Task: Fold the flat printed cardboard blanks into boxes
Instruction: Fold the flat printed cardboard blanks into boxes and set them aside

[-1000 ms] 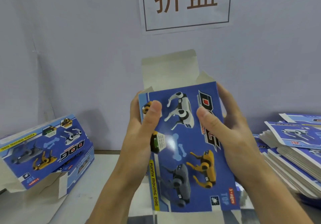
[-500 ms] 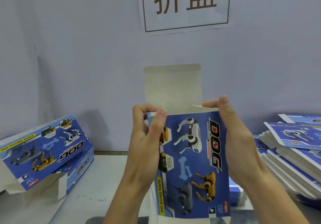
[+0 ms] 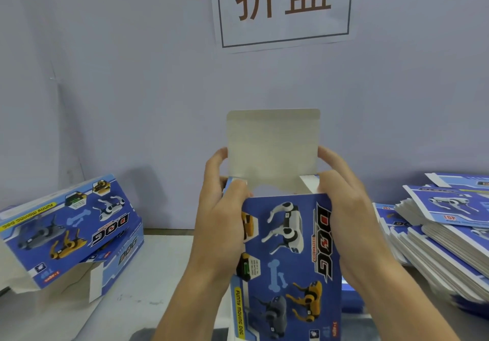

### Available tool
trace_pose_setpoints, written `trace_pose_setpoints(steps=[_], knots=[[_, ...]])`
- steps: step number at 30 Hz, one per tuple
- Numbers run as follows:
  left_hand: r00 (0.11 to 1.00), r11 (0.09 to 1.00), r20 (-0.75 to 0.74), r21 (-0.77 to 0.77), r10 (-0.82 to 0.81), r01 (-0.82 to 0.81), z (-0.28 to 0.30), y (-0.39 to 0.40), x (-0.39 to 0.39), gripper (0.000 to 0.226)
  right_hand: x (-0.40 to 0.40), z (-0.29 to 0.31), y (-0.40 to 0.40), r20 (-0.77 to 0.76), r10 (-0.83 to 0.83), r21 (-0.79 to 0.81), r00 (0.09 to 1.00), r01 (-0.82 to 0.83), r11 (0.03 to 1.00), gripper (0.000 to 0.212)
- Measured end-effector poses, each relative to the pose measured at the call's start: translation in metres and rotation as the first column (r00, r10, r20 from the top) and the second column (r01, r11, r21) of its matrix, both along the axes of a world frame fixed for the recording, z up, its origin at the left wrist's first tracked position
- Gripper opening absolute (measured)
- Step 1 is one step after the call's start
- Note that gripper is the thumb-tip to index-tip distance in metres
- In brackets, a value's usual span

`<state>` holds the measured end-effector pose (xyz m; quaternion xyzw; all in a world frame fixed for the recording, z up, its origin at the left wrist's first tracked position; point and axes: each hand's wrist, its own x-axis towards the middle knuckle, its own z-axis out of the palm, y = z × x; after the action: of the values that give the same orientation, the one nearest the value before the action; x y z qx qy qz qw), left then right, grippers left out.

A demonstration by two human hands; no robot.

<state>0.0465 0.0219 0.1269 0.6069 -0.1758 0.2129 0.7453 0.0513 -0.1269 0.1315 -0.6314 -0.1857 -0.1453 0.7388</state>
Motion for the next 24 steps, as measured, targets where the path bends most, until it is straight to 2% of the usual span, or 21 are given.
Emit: trace_pose_setpoints(steps=[2, 4, 6, 8, 10, 12, 14, 17, 24], knots=[[0.998, 0.999, 0.052, -0.001, 0.036, -0.036, 0.001, -0.0009, -0.0008, 0.02, 0.0018, -0.001, -0.0002, 0.042, -0.035, 0.03, 0.998, 0.034, 0.999, 0.024], [0.986, 0.993, 0.119, 0.015, 0.118, -0.121, -0.0003, 0.0002, -0.0021, 0.012, 0.0009, -0.0032, 0.0007, 0.113, -0.078, 0.029, 0.991, 0.075, 0.997, 0.021], [0.976, 0.989, 0.16, -0.012, 0.15, -0.15, -0.0023, 0.0014, -0.0038, 0.029, 0.0003, -0.0062, 0.0, 0.123, -0.054, 0.054, 0.991, 0.048, 0.997, 0.034], [0.989, 0.992, 0.123, -0.105, 0.076, -0.064, -0.004, 0.0029, -0.0045, 0.044, 0.0014, -0.0055, -0.0014, 0.088, 0.002, 0.1, 0.996, -0.011, 0.995, 0.046], [0.996, 0.986, 0.093, -0.167, 0.013, 0.003, -0.004, 0.0044, -0.0056, 0.048, 0.0014, -0.0049, -0.0035, 0.114, 0.024, 0.067, 0.993, -0.032, 0.997, 0.045], [0.996, 0.996, 0.089, -0.086, 0.025, -0.017, -0.0035, 0.0049, -0.0046, 0.049, 0.0005, -0.007, -0.0035, 0.114, 0.07, 0.057, 0.991, -0.077, 0.995, 0.044], [0.996, 0.999, 0.083, -0.038, -0.034, 0.037, -0.0034, 0.0046, -0.0032, 0.033, -0.0031, -0.0084, -0.0015, 0.077, 0.126, 0.077, 0.989, -0.132, 0.988, 0.047], [0.994, 0.999, 0.098, -0.006, -0.052, 0.052, -0.0032, 0.007, -0.0023, 0.017, -0.0036, -0.0065, -0.0001, 0.131, 0.073, 0.088, 0.989, -0.085, 0.992, 0.032], [0.988, 0.999, 0.15, 0.018, -0.048, 0.046, -0.004, 0.0036, -0.0017, 0.02, 0.0014, -0.0076, -0.0005, 0.192, -0.018, 0.128, 0.981, -0.007, 0.992, 0.022]])
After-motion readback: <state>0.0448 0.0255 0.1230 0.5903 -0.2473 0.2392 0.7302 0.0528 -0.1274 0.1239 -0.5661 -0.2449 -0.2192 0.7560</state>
